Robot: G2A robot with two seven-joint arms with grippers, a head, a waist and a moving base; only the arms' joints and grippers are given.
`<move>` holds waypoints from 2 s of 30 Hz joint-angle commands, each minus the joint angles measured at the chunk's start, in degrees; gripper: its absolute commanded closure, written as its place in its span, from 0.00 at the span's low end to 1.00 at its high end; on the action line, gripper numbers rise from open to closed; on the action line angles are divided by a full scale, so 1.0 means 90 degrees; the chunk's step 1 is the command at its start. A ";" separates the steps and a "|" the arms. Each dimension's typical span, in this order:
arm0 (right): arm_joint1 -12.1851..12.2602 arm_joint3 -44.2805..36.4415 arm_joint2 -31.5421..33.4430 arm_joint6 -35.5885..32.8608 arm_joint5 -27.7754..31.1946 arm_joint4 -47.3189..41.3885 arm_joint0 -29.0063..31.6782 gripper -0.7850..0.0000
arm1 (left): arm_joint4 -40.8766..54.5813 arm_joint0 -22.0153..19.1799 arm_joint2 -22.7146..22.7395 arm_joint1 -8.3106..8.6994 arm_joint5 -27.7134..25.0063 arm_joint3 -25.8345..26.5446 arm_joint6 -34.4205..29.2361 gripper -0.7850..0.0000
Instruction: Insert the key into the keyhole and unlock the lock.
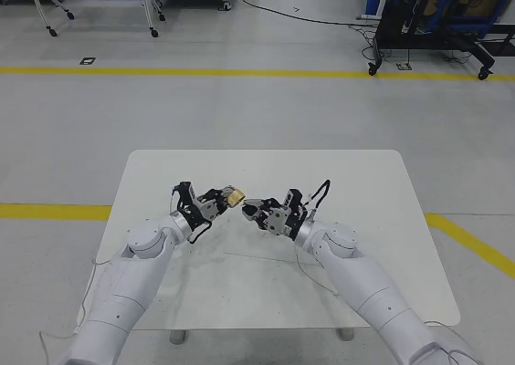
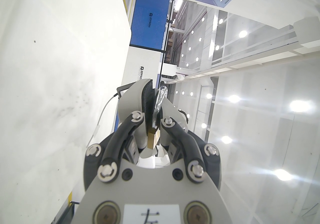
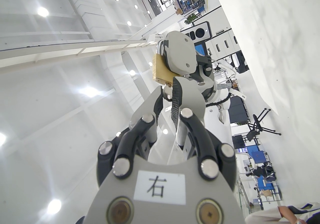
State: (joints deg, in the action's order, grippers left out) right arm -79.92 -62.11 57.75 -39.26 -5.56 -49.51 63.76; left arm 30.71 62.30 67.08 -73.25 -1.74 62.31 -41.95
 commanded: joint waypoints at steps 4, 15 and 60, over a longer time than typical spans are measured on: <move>-0.0020 0.0010 0.0002 0.0140 0.0134 0.0055 0.0019 0.96 | -0.0030 0.0012 -0.0021 -0.0002 -0.0001 0.0022 -0.0037 1.00; -0.0076 0.0315 0.0165 -0.0449 -0.0180 -0.0826 0.0031 1.00 | -0.0609 0.0122 -0.0041 0.0026 -0.0543 0.0277 0.0190 1.00; 0.0597 -0.2130 0.2181 -0.1222 0.0778 0.0474 0.1900 0.00 | -0.4379 0.0152 -0.1313 -0.0083 0.0277 0.0876 0.1543 0.31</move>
State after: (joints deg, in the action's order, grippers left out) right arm -74.55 -81.28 77.39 -50.26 1.45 -45.24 80.87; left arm -8.41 63.90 55.49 -73.93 0.32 70.38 -27.93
